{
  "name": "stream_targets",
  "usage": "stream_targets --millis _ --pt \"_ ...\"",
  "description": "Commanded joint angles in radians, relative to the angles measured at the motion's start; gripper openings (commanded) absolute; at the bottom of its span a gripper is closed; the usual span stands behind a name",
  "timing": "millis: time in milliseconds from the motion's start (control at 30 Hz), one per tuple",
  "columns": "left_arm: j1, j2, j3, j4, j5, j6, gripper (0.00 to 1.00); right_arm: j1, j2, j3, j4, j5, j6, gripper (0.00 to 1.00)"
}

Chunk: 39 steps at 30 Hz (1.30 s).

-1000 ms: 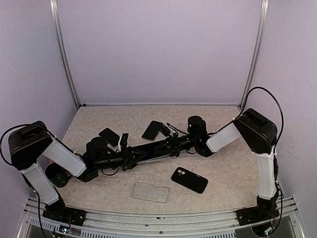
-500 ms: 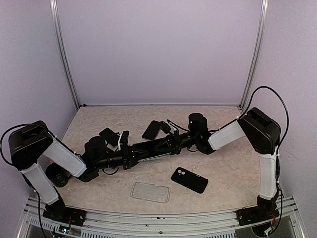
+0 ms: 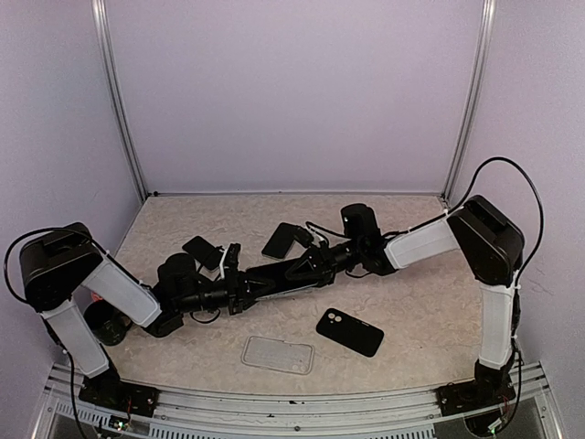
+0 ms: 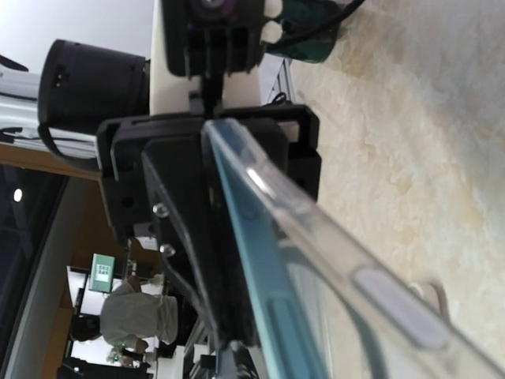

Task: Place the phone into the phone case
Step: Install the phone on the phone case.

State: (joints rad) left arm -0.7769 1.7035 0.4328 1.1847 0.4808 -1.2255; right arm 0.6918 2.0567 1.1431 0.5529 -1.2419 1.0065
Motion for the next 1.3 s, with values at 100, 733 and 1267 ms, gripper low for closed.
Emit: stream_targets --millis 100,733,1267 --pt "-0.011 -0.059 0.016 0.113 0.002 0.057 0.05 -0.028 -0.064 0.042 -0.353 0.085 -0.194 0.36" --pt "-0.007 -0.161 0.015 0.002 -0.003 0.132 0.00 -0.095 -0.205 0.065 -0.689 0.173 -0.413 0.38" --pt "-0.007 -0.226 0.028 -0.034 0.028 0.198 0.00 -0.163 -0.325 0.036 -0.788 0.162 -0.503 0.38"
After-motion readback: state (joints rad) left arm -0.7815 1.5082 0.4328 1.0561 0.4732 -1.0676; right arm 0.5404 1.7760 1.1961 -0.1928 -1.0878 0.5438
